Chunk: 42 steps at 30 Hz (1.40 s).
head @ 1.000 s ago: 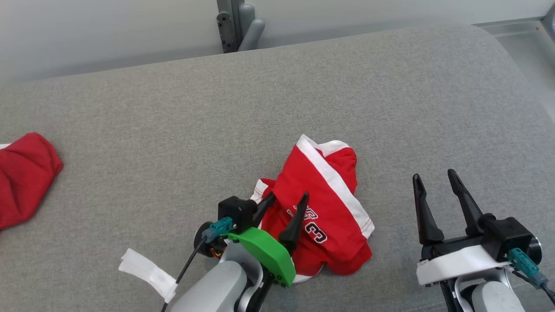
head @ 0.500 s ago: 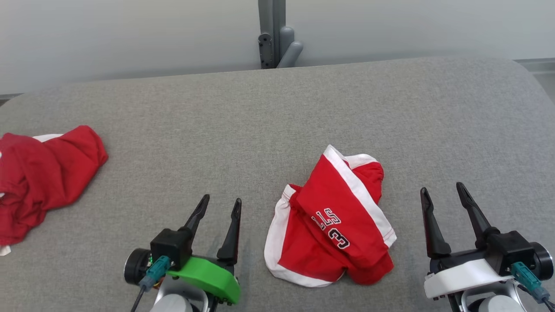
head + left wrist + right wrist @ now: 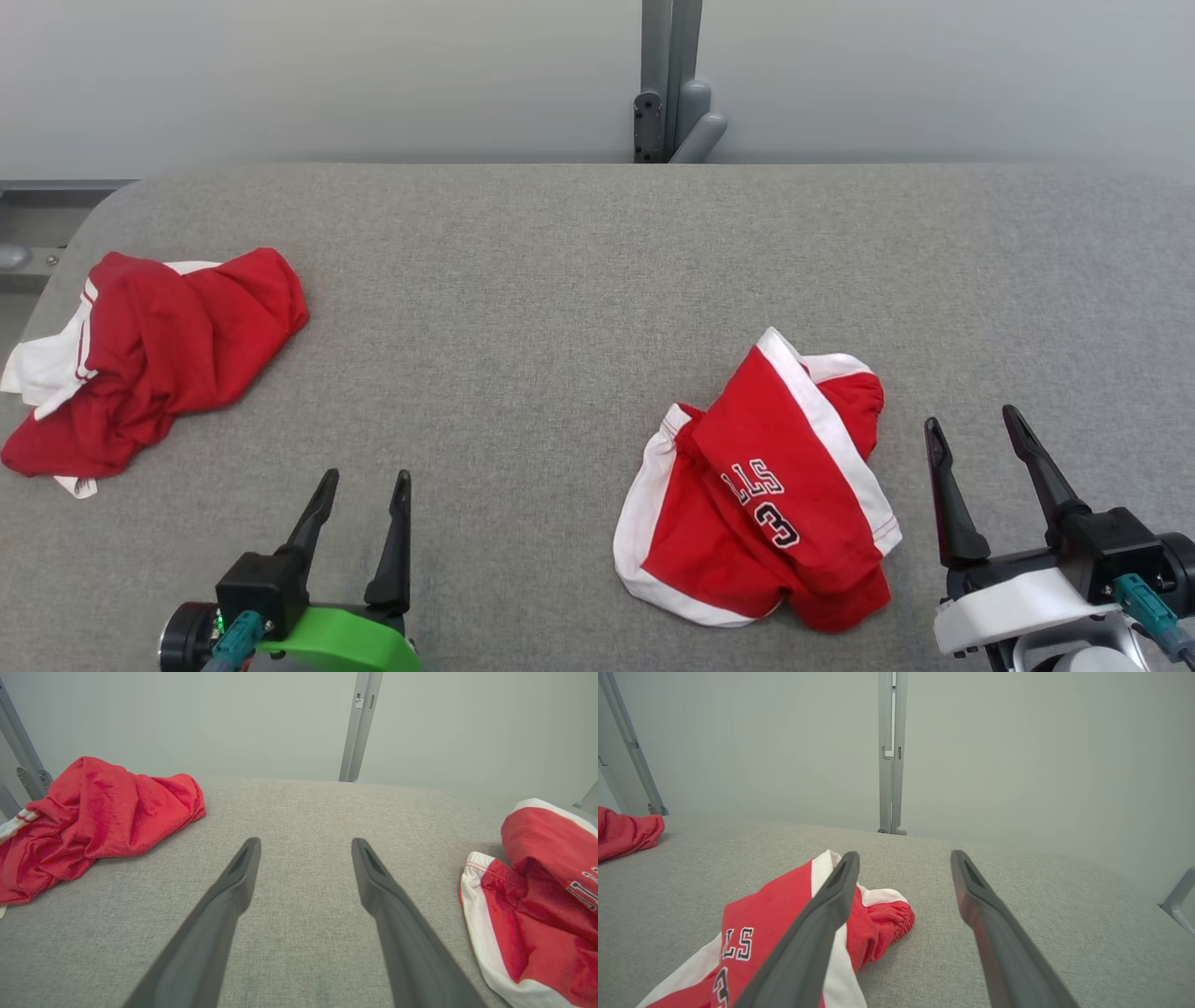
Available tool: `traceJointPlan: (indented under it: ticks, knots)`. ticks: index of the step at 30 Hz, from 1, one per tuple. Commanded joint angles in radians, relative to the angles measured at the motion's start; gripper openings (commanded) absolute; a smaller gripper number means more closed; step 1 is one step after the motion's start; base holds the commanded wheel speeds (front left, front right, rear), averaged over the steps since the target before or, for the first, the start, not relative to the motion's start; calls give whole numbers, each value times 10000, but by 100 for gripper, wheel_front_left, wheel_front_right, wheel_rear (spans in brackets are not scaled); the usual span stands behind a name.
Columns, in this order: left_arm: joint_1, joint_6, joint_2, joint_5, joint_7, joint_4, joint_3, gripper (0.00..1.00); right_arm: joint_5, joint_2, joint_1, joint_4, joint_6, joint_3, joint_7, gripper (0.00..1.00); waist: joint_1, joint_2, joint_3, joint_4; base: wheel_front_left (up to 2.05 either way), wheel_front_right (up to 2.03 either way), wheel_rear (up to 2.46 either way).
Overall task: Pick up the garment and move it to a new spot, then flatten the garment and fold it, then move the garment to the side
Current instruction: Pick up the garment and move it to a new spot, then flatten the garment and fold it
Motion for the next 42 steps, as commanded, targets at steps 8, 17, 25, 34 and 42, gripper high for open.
traceJointPlan:
  ticks: [8,17,25,34,42]
  knots:
    - [478,-741,-123,994,-5,263,1159,100,-180,-176,247,-4,2,-260,-31,100,0,55,134,106,0,0,0]
    - [998,-1064,-602,1691,-5,-50,2363,100,-299,-100,472,123,2,-629,-31,100,0,55,-17,-18,0,0,0]
    - [1174,-1265,-846,1977,-5,-178,2877,100,-265,-75,591,263,2,-628,-31,100,0,55,-172,-103,0,0,0]
    - [1105,-1355,-1033,2073,-5,-168,3042,100,-230,-56,635,295,2,-588,-31,100,0,55,-219,-118,0,0,0]
    - [1048,-1360,-1154,2098,-5,-136,3080,100,-193,-33,573,288,2,-545,-31,100,0,55,-179,-101,0,0,0]
